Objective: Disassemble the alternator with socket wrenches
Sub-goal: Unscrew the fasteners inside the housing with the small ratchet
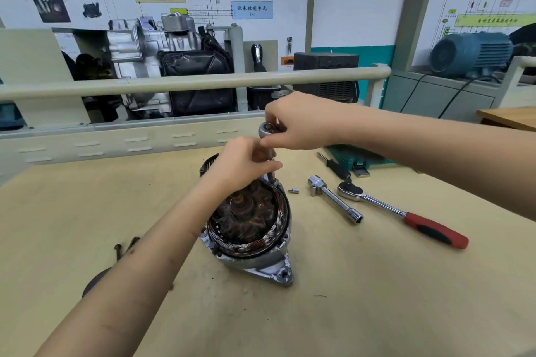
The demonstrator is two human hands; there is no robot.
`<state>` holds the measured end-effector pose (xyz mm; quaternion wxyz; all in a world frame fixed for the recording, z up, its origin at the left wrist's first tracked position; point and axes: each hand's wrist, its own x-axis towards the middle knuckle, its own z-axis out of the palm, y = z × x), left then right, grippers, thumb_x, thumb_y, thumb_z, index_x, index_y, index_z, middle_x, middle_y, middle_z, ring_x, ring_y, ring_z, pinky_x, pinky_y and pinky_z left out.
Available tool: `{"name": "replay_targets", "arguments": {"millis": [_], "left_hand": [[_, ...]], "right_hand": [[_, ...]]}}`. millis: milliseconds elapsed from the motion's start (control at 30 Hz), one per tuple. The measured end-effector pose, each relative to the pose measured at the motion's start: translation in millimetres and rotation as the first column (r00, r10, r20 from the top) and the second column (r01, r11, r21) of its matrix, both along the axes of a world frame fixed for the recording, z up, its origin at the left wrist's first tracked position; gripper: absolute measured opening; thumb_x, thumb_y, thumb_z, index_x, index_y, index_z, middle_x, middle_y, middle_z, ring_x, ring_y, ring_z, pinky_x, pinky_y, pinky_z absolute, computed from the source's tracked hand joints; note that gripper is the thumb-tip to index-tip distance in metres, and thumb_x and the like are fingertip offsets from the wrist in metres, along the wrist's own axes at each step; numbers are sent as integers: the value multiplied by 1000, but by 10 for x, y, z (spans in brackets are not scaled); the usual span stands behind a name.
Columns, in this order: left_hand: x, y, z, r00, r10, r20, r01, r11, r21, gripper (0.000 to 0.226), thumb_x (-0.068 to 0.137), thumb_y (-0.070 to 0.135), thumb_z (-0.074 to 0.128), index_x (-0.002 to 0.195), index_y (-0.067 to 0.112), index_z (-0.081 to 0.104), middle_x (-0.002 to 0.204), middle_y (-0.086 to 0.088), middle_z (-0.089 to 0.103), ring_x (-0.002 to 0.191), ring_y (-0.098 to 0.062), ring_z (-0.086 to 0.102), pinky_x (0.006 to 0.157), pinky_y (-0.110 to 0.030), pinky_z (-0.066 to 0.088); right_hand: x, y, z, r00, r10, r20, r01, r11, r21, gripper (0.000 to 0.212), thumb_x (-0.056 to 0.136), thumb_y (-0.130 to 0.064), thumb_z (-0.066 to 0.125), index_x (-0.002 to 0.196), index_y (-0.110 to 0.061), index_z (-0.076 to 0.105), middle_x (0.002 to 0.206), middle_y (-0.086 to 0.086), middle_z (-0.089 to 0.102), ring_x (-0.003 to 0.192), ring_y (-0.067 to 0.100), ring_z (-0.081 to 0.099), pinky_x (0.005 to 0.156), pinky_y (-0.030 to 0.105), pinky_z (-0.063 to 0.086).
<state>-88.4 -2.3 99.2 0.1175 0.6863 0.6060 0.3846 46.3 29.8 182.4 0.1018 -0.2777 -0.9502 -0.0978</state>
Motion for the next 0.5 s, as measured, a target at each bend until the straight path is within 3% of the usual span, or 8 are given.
{"name": "replay_targets", "arguments": {"millis": [100,200,267,333,367,433,500], "left_hand": [[-19,-26,15,999,-29,39,32,998,-62,11,80,14,69,76,19,61,93,-5,70,85,-16,65,86,-32,51],[52,9,6,983,110,-149,-104,993,49,19,79,27,71,76,11,61,77,-7,66,74,-21,61,71,-34,49],[81,14,0,965,168,-202,-149,983,106,25,79,32,70,74,11,58,70,-3,61,69,-20,56,64,-31,45],[57,-7,-6,979,120,-165,-110,992,68,20,79,28,71,77,12,59,73,-1,62,74,-18,59,69,-30,47],[38,-27,5,993,61,-98,-59,998,22,15,79,23,71,80,13,60,78,-1,63,80,-18,62,75,-29,49],[14,-58,29,1000,-13,3,13,999,-40,9,81,14,69,85,12,62,87,-4,67,89,-19,65,85,-31,50],[23,-37,34,995,40,-93,-40,999,-6,11,82,19,68,81,10,63,84,-8,68,81,-20,64,78,-32,50]], "right_hand": [[16,-21,41,999,45,28,-43,997,-63,29,91,-30,51,110,-9,58,99,5,61,86,19,53,73,29,42],[3,-34,17,997,-49,52,45,995,89,35,92,-41,45,87,-7,54,72,2,53,62,15,47,52,28,37],[-5,-46,-18,996,-89,-5,89,993,75,39,91,-45,46,77,-8,49,62,1,49,52,11,41,44,24,29],[-4,-48,-35,999,-43,-29,43,999,-3,36,90,-40,49,88,-5,53,72,4,57,60,13,50,49,21,35],[-2,-54,-25,999,-23,-28,22,999,-41,33,90,-36,50,97,-3,55,84,6,60,71,17,54,58,21,38],[1,-65,12,1000,4,-14,-5,997,-78,29,91,-27,51,108,-5,56,98,7,60,87,22,54,70,27,39],[-17,-69,16,1000,-3,16,3,1000,-10,26,91,-29,50,101,-5,57,87,5,57,80,22,52,63,30,39]]}}
